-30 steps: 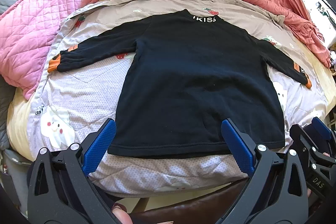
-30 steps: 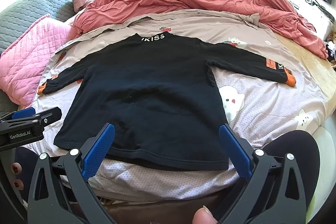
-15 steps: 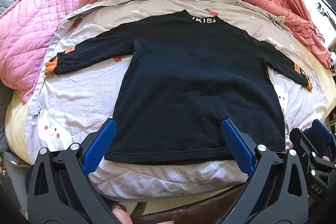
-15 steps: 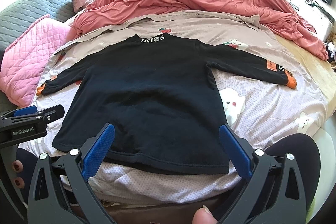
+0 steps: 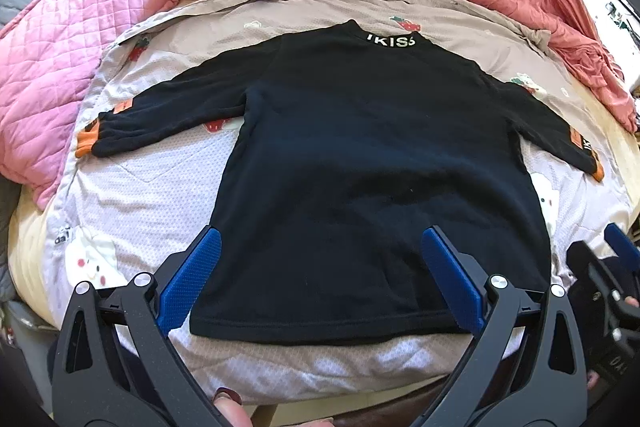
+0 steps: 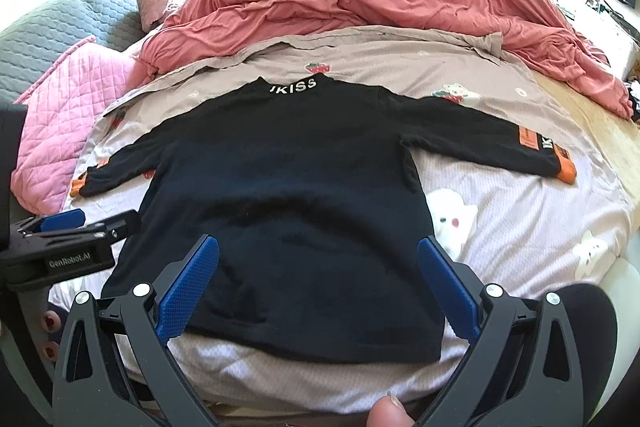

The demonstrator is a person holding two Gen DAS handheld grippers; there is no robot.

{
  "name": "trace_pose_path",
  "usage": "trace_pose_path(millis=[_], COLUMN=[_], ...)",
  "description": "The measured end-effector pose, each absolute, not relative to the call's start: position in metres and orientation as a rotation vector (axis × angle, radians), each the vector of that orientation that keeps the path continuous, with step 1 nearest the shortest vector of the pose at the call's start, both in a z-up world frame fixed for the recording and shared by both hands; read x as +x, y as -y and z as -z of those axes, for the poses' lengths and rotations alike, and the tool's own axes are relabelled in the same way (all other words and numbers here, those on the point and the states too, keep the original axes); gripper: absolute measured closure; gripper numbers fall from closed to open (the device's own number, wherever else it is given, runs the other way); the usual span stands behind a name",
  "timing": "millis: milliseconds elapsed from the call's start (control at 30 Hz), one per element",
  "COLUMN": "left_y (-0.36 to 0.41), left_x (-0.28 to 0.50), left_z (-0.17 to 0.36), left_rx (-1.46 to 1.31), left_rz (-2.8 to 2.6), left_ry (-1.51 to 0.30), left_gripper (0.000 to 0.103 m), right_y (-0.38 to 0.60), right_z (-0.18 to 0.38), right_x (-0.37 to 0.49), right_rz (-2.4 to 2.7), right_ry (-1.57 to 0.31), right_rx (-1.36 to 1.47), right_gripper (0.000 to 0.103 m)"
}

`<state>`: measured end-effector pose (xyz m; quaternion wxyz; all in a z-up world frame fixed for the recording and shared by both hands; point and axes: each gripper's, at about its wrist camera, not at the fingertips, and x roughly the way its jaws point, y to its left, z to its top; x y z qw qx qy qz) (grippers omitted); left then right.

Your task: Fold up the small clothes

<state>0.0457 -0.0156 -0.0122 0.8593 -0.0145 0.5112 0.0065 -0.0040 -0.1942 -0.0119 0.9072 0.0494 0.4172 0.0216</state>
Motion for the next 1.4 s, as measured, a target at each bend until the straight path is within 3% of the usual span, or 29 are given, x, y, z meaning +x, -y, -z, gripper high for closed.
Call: trace_pose_path(millis=[833,1400], left_y=[0.024,0.064], left_x=[0.165,0.225], left_z=[0.049,0.089], left_rx=[-0.033,-0.012], left_rz=[-0.054,-0.014], left_ry=[-1.080,-1.091], left_gripper=[0.009,0.009], right_y=[0.271,0.410], right_z=[0.036,0.080], right_x=[0.157,0.203], right_rz=[0.093,0.366], right_ry=[-0.841,-0.891], right_rx=[0.192,0.206], right_gripper=[0.004,0.004])
